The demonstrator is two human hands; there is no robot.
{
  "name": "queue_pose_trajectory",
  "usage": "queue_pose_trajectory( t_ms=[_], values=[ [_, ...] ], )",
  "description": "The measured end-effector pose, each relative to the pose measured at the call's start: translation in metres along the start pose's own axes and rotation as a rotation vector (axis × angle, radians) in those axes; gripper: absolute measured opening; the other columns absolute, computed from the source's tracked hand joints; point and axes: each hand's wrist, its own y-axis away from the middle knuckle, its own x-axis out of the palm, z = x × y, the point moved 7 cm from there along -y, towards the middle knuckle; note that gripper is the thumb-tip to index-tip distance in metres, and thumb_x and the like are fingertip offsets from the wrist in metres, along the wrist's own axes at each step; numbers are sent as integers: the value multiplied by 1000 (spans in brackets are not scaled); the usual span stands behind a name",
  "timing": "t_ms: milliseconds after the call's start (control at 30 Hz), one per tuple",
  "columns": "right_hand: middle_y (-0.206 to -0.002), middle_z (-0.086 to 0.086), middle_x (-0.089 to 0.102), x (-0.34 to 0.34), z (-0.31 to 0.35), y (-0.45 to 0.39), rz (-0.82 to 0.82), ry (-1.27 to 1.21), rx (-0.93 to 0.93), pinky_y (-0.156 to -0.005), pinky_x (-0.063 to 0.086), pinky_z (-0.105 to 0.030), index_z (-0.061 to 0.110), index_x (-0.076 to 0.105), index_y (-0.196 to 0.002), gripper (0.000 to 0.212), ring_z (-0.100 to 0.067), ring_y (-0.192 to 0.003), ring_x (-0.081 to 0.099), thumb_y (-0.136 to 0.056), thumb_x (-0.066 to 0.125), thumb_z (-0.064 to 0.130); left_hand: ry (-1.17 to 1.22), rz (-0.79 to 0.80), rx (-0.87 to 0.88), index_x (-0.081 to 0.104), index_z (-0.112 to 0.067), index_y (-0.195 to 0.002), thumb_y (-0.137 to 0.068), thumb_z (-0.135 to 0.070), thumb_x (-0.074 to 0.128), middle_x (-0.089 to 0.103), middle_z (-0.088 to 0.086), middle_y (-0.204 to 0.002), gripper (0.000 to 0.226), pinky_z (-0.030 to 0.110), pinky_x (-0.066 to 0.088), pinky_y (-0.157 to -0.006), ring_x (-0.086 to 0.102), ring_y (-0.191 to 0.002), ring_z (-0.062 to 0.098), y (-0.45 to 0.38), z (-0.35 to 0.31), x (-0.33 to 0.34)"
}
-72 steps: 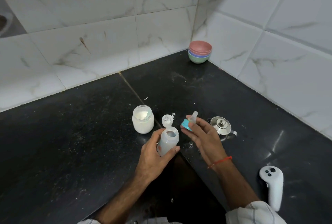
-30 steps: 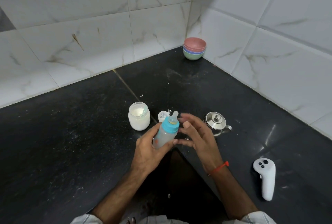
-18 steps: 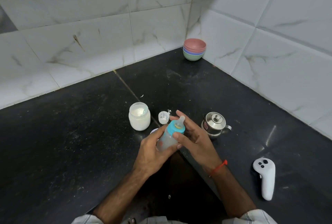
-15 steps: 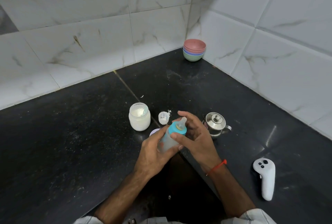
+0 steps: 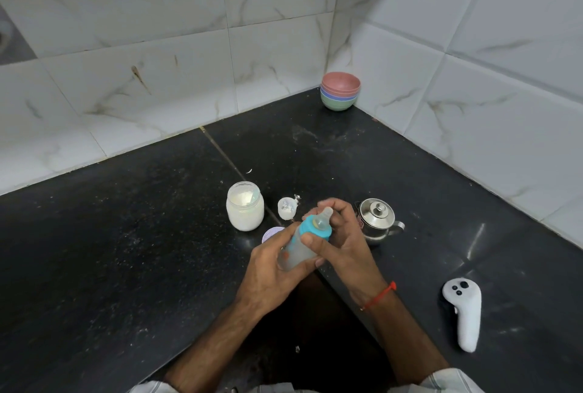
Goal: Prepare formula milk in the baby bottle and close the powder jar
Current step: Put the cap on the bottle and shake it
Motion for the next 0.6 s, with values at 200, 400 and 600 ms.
queue_pose_trajectory(
  t_ms=[200, 400, 600],
  values=[
    [-131, -23, 66, 6, 16, 2, 152, -67, 17, -98, 55, -36, 1, 54, -138, 49, -24, -117, 66, -90, 64, 2, 62, 14, 4, 51, -54, -131, -81, -50, 77, 67, -22, -124, 57, 16, 53, -93, 64, -117, 3, 2, -1, 1],
    [-123, -7, 73, 9, 3, 4, -115, 2, 8, -95, 56, -35, 18, 61, -133, 47, -20, -114, 70, -90, 73, 3, 10, -14, -5, 55, -40, -138, -82, -47, 78, 66, -16, -131, 60, 26, 53, -101, 62, -122, 7, -6, 5, -5],
    [-134, -22, 63, 3, 21, 5, 295, 65, 23, -107, 51, -42, 3, 50, -144, 51, -30, -128, 60, -95, 63, 13, 195, 243, -147, 63, -29, -131, -79, -42, 80, 68, -15, -126, 56, 32, 54, -101, 64, -121, 10, -3, 13, 10]
  ],
)
